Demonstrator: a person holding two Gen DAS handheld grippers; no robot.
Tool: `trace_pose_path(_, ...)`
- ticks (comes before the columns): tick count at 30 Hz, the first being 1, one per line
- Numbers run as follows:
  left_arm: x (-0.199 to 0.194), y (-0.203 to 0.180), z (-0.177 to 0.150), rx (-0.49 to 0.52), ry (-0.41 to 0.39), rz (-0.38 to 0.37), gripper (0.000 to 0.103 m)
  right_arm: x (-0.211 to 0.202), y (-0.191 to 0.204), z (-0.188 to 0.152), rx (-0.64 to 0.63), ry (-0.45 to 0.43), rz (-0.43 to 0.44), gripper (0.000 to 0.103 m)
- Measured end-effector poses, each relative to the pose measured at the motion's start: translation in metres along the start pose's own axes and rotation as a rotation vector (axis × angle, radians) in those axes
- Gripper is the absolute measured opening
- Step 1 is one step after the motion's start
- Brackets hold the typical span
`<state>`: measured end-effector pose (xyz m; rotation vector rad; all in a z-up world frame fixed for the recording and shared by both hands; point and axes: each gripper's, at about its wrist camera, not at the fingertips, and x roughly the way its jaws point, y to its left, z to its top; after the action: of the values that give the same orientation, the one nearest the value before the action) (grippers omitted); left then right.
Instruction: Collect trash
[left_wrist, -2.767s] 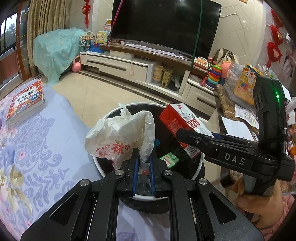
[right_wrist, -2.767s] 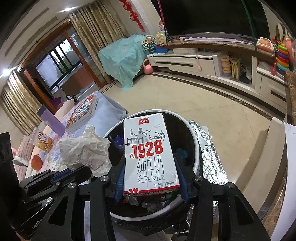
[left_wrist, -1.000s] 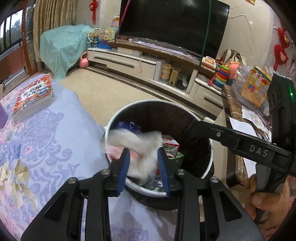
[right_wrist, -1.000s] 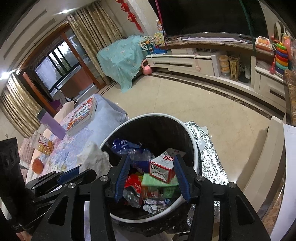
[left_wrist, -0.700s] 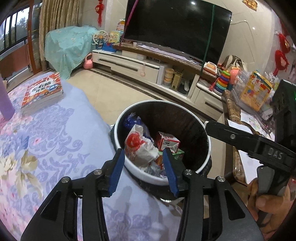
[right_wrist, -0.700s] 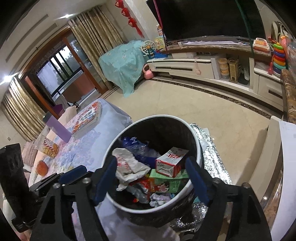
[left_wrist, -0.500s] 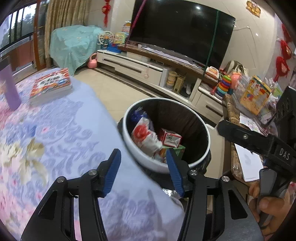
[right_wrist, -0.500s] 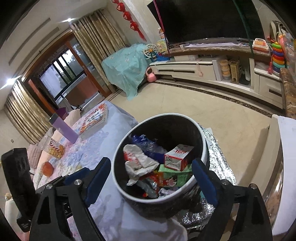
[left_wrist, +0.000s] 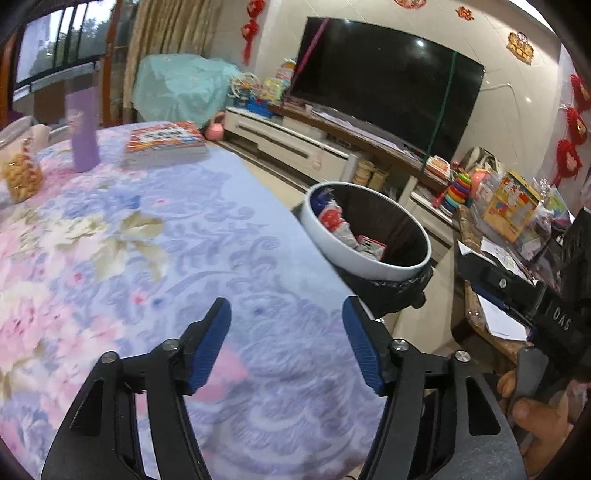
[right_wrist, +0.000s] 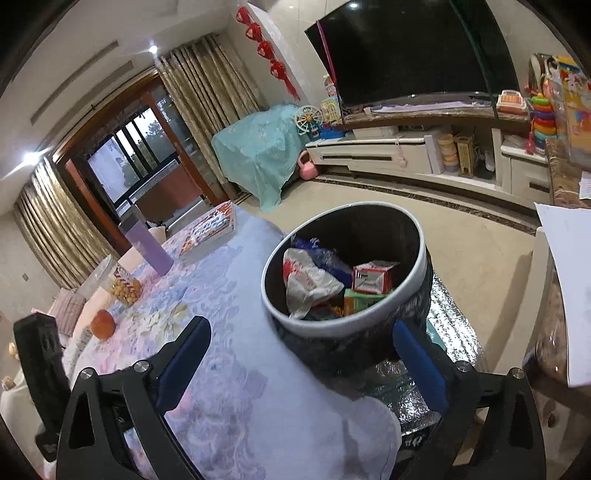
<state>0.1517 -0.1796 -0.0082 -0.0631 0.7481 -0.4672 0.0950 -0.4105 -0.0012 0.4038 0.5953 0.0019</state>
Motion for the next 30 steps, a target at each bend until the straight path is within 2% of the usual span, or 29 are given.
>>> trace_pose_path(3,-0.013,0.011,-0.010,-0.021,-0.033,0.009,0.076,-0.004,0.004,-0.010,-0.005,-0.014,-0.014,0.100)
trace_pose_path(6,-0.024,0.018,-0.020,-0.034,-0.064,0.012,0.080,-0.010,0.010,-0.022,-0.011,-0.049,-0.037,0.100)
trace_pose_path(10,-0.040,0.016,-0.031,0.003,-0.118,0.038,0.082,-0.029,0.025,-0.038,-0.056,-0.166,-0.093,0.101)
trace_pose_path(15,-0.067,0.014,-0.036,0.017,-0.233,0.092,0.096,-0.046,0.044,-0.043,-0.148,-0.249,-0.133,0.103)
trace_pose_path(18,-0.080,0.011,-0.036,0.049,-0.301,0.139,0.103,-0.062,0.060,-0.042,-0.221,-0.329,-0.164,0.103)
trace_pose_path(21,-0.086,0.013,-0.041,0.057,-0.336,0.190,0.103,-0.078,0.070,-0.044,-0.270,-0.428,-0.166,0.103)
trace_pose_path(30,-0.086,0.024,-0.060,0.053,-0.380,0.261,0.103,-0.064,0.063,-0.062,-0.239,-0.384,-0.174,0.103)
